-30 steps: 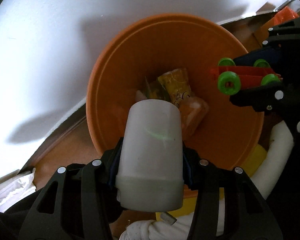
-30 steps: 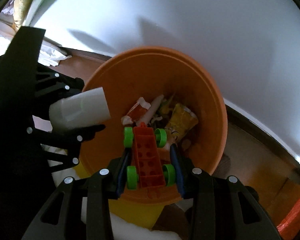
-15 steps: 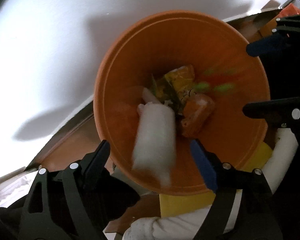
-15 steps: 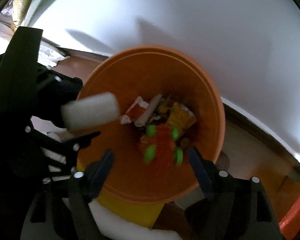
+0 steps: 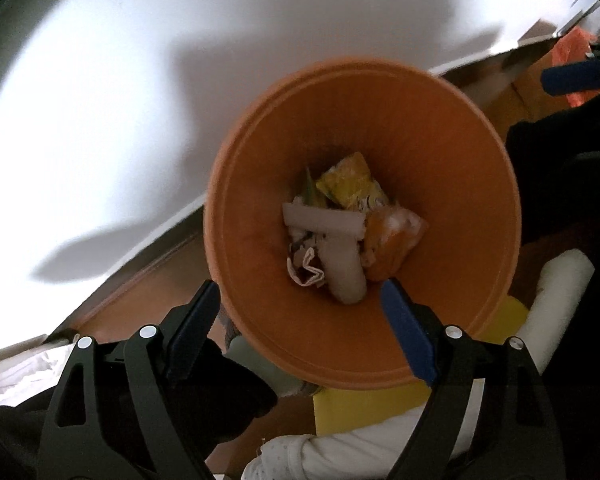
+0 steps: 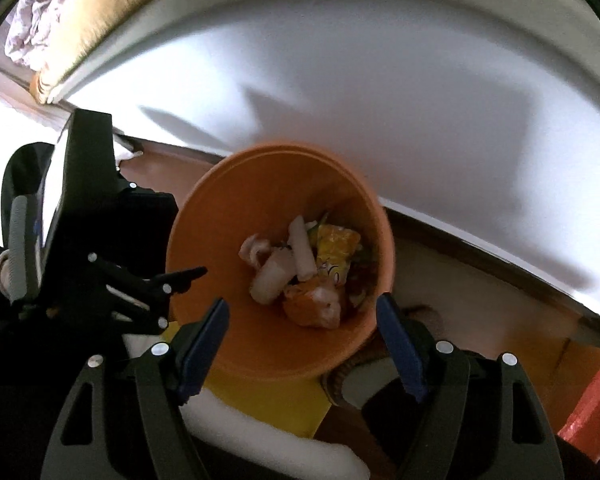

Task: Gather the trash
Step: 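Move both tools back over the bed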

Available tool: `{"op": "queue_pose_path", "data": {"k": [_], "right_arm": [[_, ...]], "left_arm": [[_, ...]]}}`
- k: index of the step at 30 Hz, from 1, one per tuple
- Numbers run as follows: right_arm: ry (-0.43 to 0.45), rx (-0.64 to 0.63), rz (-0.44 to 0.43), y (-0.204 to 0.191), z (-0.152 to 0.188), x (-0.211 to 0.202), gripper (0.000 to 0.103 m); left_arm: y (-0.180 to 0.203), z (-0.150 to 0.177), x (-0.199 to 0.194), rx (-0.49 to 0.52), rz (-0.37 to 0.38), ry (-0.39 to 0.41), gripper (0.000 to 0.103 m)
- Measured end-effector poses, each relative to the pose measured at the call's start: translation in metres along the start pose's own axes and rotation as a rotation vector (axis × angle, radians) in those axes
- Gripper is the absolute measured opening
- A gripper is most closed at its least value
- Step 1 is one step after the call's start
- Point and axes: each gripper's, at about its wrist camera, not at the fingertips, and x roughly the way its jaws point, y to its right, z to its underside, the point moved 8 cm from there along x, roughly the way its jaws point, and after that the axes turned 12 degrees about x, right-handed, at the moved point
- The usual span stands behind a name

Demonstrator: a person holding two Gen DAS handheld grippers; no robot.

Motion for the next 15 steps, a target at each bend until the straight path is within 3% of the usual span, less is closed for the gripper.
{"op": "queue_pose_path", "data": {"k": [8, 15], "right_arm": [[0.102, 0.014, 0.032, 0.009, 0.001, -0.059, 0.075], [0.266, -0.012, -0.010, -0.022, -0.013, -0.135, 0.077]], "left_arm": [[-0.009, -0.012, -0.047, 0.002, -0.083, 0.132, 0.080], [-0.023, -0.019, -0.128, 0.007, -0.192, 0.289, 0.080]]}}
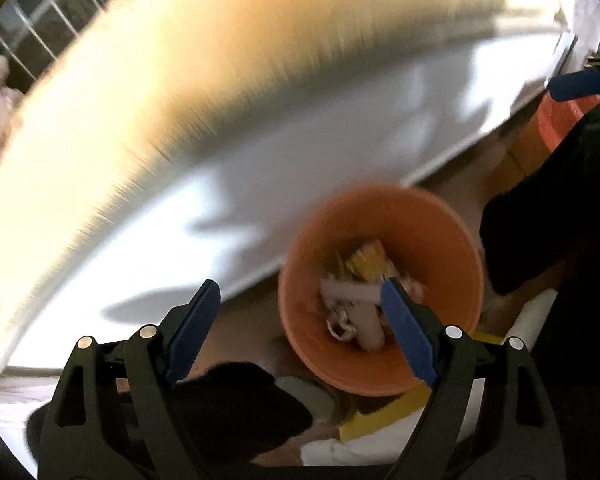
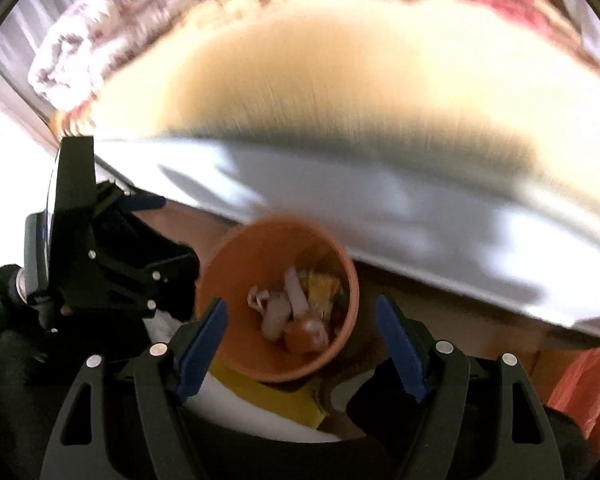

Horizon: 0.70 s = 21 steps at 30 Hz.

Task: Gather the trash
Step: 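Move both tools back over the bed, then grasp the wooden block with the right tool while the left tool grasps the black sock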

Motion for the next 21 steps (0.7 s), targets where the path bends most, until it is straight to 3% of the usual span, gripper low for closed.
{"op": "queue_pose_path", "data": {"k": [4, 5, 9, 16, 21], "right_arm": [[0.114, -0.023, -0.012, -0.011, -0.035, -0.033, 0.084], [0.144, -0.028, -0.007, -0.012, -0.048, -0.039, 0.086], [0.263, -0.036, 0.039, -0.002, -0.113, -0.054, 0.091], [0.411, -0.024, 0.148, 0.032, -0.233, -0.025, 0.093], [0.484, 0.137, 0.266, 0.082, -0.305, 0.008, 0.093]], "left_arm": [[-0.024, -0.026, -0.049, -0.013, -0.067, 0.119, 0.081], [-0.031, -0.033, -0.059, -0.022, -0.076, 0.146, 0.086], [-0.073, -0.072, -0.085, -0.087, -0.142, 0.257, 0.091], [-0.151, -0.144, -0.054, -0.251, -0.207, 0.310, 0.091], [-0.195, -0.175, -0.018, -0.377, -0.197, 0.280, 0.091]]}}
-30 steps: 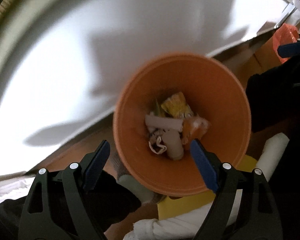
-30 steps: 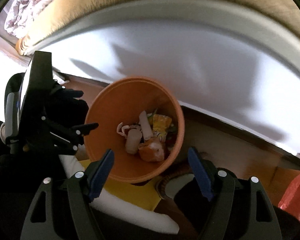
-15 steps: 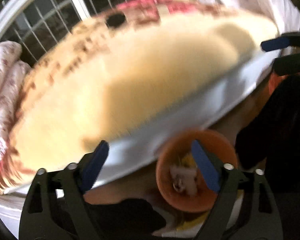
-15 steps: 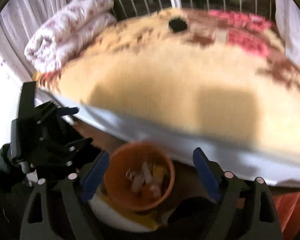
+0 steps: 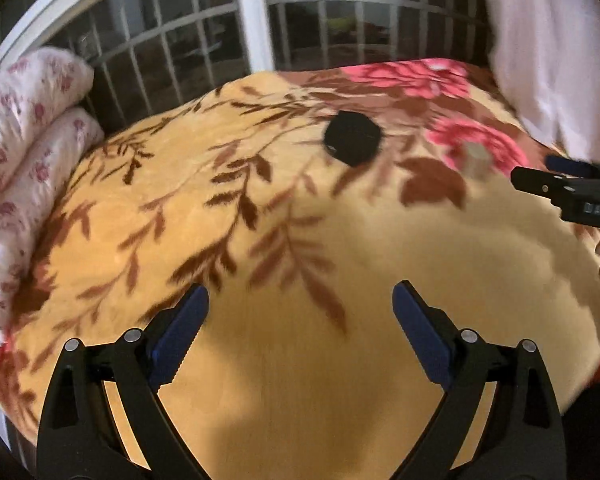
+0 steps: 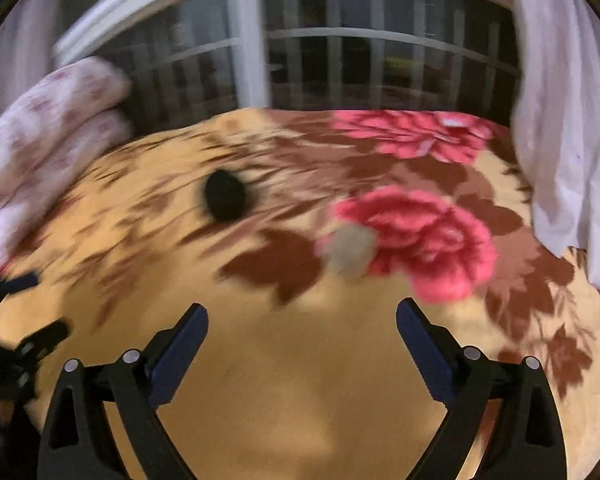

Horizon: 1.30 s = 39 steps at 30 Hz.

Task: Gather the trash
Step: 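Grasp the wooden block with the right tool while the left tool grasps the black sock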

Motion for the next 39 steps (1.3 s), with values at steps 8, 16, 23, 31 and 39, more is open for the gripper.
{"op": "queue_pose_path", "data": {"k": [8, 16, 23, 31, 39], "right_arm": [[-0.036, 0.282, 0.081, 0.028, -0.026, 0.071, 0.093], [-0.078, 0.317, 0.137, 0.043, -0.011, 0.091, 0.035], [0.014, 0.380, -0.017, 0.038, 0.006, 0.033, 0.035], [0.040, 0.283, -0.101, 0.016, 0.013, 0.012, 0.035], [0.000, 0.328, -0.154, 0.023, 0.016, 0.019, 0.035]], "left_arm": [[-0.005, -0.023, 0.057, -0.088, -0.011, -0.071, 0.091], [-0.002, -0.013, 0.081, -0.096, -0.007, -0.157, 0.091], [0.002, -0.010, 0.083, -0.076, -0.020, -0.180, 0.091], [0.022, -0.051, 0.071, -0.031, 0.000, -0.122, 0.091], [0.036, -0.114, 0.110, -0.091, -0.015, -0.101, 0.091]]}}
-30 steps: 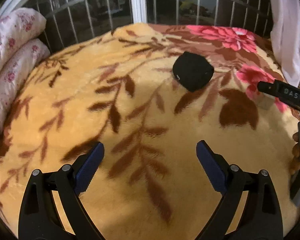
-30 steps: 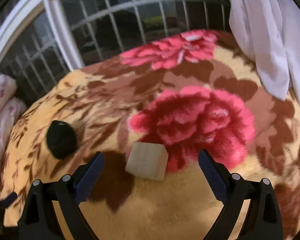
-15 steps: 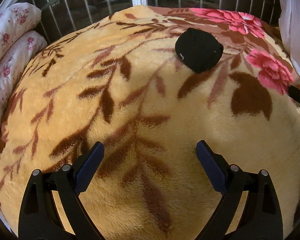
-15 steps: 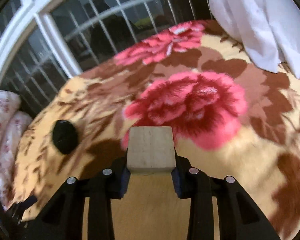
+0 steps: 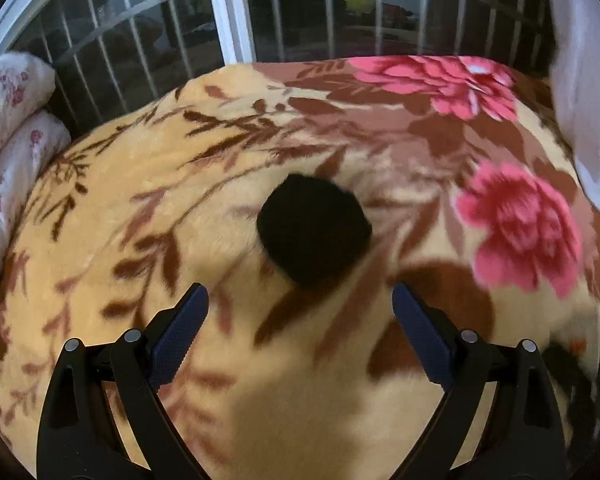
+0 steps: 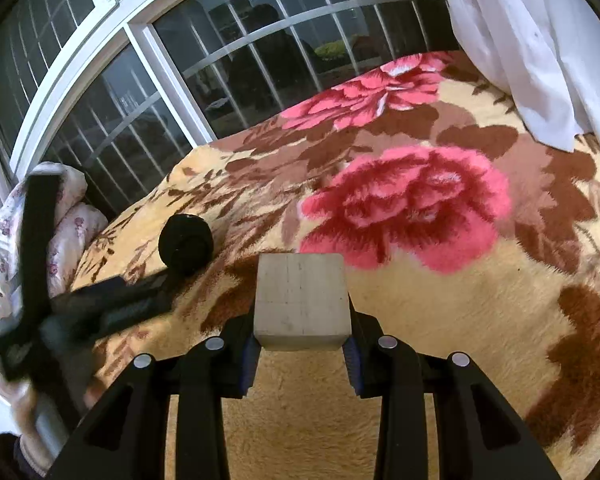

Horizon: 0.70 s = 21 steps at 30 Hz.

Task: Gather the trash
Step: 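Grasp the wooden block with the right tool while the left tool grasps the black sock, then carry the block and sock with both tools over the orange bin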

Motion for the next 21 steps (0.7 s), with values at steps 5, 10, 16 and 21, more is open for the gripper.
{"op": "queue_pose_path", "data": {"k": [5, 10, 16, 21], "right_arm": [[-0.022, 0.008, -0.013, 0.001, 0.001, 0.004, 0.035], [-0.032, 0.001, -0.009, -0.001, 0.001, 0.007, 0.035], [-0.042, 0.014, -0.010, 0.002, 0.001, 0.008, 0.035], [-0.025, 0.024, -0.013, 0.005, 0.001, 0.003, 0.035]], "left_arm": [[-0.011, -0.020, 0.035, -0.080, -0.056, -0.037, 0.091], [-0.006, -0.028, 0.060, -0.110, 0.038, -0.026, 0.058], [0.007, -0.029, 0.054, -0.001, 0.006, 0.001, 0.046], [-0.010, -0.029, 0.044, -0.054, 0.074, 0.003, 0.043]]}}
